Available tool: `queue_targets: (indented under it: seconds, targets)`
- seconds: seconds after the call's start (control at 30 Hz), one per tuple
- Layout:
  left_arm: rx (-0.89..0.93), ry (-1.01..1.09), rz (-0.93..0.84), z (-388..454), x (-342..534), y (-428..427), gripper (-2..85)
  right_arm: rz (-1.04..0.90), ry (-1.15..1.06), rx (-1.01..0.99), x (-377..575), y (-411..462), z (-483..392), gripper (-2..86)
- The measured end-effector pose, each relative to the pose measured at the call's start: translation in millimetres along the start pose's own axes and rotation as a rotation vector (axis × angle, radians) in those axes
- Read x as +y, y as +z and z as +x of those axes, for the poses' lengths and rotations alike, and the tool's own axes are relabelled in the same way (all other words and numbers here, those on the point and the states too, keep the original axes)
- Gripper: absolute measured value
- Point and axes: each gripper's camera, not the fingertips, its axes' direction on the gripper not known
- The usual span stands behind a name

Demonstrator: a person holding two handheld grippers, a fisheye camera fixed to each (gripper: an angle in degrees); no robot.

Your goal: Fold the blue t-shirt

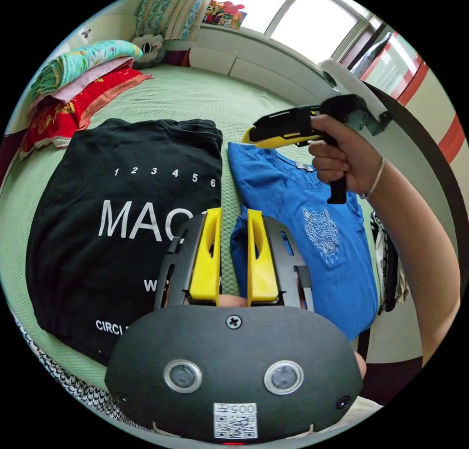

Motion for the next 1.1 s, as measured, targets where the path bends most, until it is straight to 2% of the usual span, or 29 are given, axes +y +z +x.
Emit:
queue_targets:
  seconds: [0.13,0.2,0.27,0.4,0.47,0.6,0.7,0.83,0.97,1.1]
  targets:
    - [-0.018,0.007,-0.039,8,-6,14,4.2,-0.061,-0.067,0.07,-10,29,-7,6.4]
    - [-0.024,0.031,-0.106,14,-8,22,1.6,-0.127,-0.119,0.152,-7,49,-9,0.3]
    - [-0.051,0.067,-0.127,21,-7,27,0.2,-0.096,-0.131,0.188,-3,49,-5,-0.8]
    - [-0.097,0.081,-0.121,29,-4,27,-0.3,-0.003,0.033,0.098,5,40,37,-0.6]
    - [-0.105,0.081,-0.132,34,-4,29,-0.5,-0.059,0.072,0.025,10,50,54,0.5]
    - [-0.112,0.07,-0.124,41,-2,25,-0.5,0.015,0.06,0.005,35,36,75,2.6]
    - [-0.139,0.084,-0.049,51,2,14,-0.6,0.071,0.038,-0.021,63,17,93,3.4]
    - [-0.065,0.13,0.048,75,4,18,-0.6,0.026,0.028,-0.048,96,27,110,2.7]
    - [-0.074,0.13,-0.068,93,-1,54,-0.5,-0.04,0.07,0.032,129,68,126,-0.5]
    - [-0.117,0.133,-0.142,104,-3,69,-0.5,0.066,0.132,-0.011,157,53,144,-0.9]
